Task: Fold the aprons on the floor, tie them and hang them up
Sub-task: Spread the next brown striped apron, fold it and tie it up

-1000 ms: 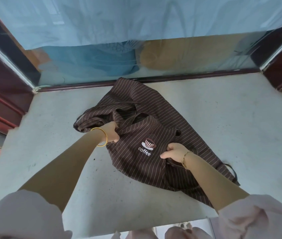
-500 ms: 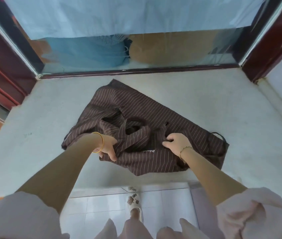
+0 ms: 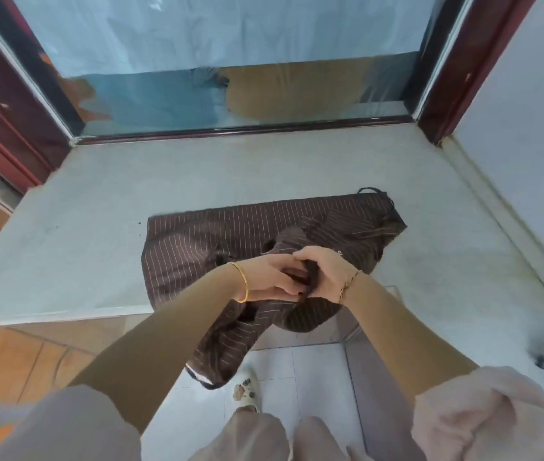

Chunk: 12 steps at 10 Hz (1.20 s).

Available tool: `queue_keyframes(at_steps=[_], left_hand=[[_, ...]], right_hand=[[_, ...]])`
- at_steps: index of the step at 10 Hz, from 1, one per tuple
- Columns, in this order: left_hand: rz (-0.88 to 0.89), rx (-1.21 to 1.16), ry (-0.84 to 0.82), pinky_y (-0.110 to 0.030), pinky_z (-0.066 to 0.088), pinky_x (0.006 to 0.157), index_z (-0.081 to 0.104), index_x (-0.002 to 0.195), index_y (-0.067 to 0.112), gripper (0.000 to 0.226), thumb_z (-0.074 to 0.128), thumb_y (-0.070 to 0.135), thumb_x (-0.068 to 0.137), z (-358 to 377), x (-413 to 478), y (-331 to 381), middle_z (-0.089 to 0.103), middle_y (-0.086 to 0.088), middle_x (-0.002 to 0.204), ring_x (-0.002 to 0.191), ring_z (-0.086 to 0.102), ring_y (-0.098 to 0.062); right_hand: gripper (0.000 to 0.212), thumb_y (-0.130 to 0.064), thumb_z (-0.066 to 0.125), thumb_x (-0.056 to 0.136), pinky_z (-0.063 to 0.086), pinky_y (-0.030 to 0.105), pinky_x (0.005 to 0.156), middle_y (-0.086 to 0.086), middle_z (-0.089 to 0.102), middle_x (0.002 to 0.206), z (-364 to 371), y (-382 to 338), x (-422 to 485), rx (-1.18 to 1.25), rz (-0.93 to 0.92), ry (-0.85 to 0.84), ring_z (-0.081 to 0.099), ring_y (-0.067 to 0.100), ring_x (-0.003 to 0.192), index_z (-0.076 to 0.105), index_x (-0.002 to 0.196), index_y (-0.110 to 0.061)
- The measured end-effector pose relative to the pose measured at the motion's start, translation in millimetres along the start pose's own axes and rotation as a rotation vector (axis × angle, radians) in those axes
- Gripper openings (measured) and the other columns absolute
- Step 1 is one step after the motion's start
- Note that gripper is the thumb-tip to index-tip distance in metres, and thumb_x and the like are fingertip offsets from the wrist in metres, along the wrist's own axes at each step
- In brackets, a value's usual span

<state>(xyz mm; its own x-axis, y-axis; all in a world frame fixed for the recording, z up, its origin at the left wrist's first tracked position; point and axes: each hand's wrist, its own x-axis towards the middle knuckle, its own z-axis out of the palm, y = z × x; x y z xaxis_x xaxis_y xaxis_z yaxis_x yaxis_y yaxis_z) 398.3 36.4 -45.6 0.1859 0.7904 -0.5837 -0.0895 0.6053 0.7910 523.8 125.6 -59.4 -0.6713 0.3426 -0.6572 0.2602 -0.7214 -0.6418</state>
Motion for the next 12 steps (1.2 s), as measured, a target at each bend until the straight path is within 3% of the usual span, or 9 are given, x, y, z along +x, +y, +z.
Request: queue_keyframes(at_steps=[2,3,5,6,8,9,10,11,12], left_hand=[[-0.025,0.529,0.393,-0.034,0.056,0.085,0.065,0.109,0.010,0.034,0.046,-0.008,0.087,2.3,-1.3,13.1,0.064,-0.013,0.108,0.093,0.063,-0.020],[-0.073,0.803,0.282,-0.033,0.051,0.085,0.049,0.129,0.007,0.040,0.043,-0.003,0.091,17.9,6.6,6.0,0.057,-0.017,0.120,0.098,0.060,-0.030],[0.092,0.614,0.547,-0.027,0.047,0.076,0.061,0.097,0.003,0.014,0.049,0.010,0.095,47.2,15.7,23.0,0.057,-0.006,0.085,0.079,0.054,-0.018],[0.006,0.714,0.613,-0.036,0.040,0.099,0.044,0.068,0.017,0.032,0.043,0.005,0.097,45.5,18.2,39.1,0.042,0.002,0.071,0.092,0.043,-0.020],[0.285,0.541,0.613,-0.036,0.041,0.102,0.053,0.096,0.010,0.013,0.045,-0.001,0.095,69.5,7.7,75.0,0.056,-0.011,0.095,0.093,0.051,-0.020],[0.299,0.313,0.540,-0.023,0.054,0.075,0.059,0.084,0.013,0.014,0.051,0.006,0.094,51.5,21.2,88.7,0.063,-0.006,0.079,0.075,0.064,-0.014],[0.269,0.478,0.623,-0.034,0.051,0.080,0.061,0.091,0.010,0.003,0.058,0.010,0.090,42.5,7.1,88.6,0.063,-0.010,0.088,0.086,0.062,-0.024],[0.308,0.505,0.727,-0.035,0.048,0.080,0.057,0.098,0.018,0.023,0.059,0.035,0.083,31.1,-17.8,85.0,0.062,-0.008,0.088,0.079,0.058,-0.022],[0.129,0.827,0.760,-0.033,0.050,0.086,0.059,0.111,0.020,0.035,0.045,0.047,0.092,12.6,-36.3,80.1,0.064,-0.004,0.100,0.087,0.061,-0.022]], right_hand=[[0.033,-0.007,0.032,0.099,0.051,0.053,0.083,0.020,0.062,0.114,-21.4,-3.3,-10.5,0.073,-0.143,0.108,0.060,0.035,0.104,0.056,0.121,-0.010],[0.024,-0.013,0.037,0.096,0.052,0.046,0.085,0.016,0.061,0.101,-17.6,-10.5,-19.8,0.018,-0.070,0.036,0.060,0.030,0.093,0.057,0.107,-0.007],[0.013,-0.008,0.048,0.089,0.049,0.034,0.072,0.010,0.057,0.073,-16.7,-39.5,-57.0,-0.232,-0.081,0.040,0.057,0.021,0.066,0.058,0.081,-0.006],[0.010,-0.008,0.052,0.082,0.051,0.038,0.076,0.013,0.059,0.070,-19.5,-51.5,-88.1,-0.281,-0.071,0.025,0.060,0.025,0.066,0.061,0.081,-0.002],[0.019,-0.012,0.058,0.072,0.054,0.036,0.071,0.013,0.064,0.073,-33.1,-66.7,-132.7,-0.382,-0.122,0.084,0.063,0.025,0.064,0.066,0.087,-0.005],[0.026,-0.012,0.051,0.084,0.051,0.037,0.075,0.008,0.063,0.063,-39.5,-66.4,-144.6,-0.331,-0.196,0.155,0.060,0.021,0.060,0.067,0.064,-0.008],[0.050,-0.016,0.042,0.087,0.044,0.029,0.064,-0.005,0.059,0.051,-46.1,-68.0,-149.3,-0.203,-0.343,0.210,0.054,0.016,0.055,0.062,0.041,-0.018],[0.017,-0.012,0.047,0.073,0.050,0.031,0.069,0.007,0.060,0.075,-52.0,-73.8,-150.5,-0.121,-0.353,0.146,0.058,0.023,0.067,0.061,0.078,-0.006],[0.010,0.002,0.051,0.076,0.054,0.033,0.068,0.015,0.060,0.084,-51.2,-74.1,-134.4,-0.500,-0.381,0.366,0.060,0.028,0.074,0.058,0.081,-0.003]])
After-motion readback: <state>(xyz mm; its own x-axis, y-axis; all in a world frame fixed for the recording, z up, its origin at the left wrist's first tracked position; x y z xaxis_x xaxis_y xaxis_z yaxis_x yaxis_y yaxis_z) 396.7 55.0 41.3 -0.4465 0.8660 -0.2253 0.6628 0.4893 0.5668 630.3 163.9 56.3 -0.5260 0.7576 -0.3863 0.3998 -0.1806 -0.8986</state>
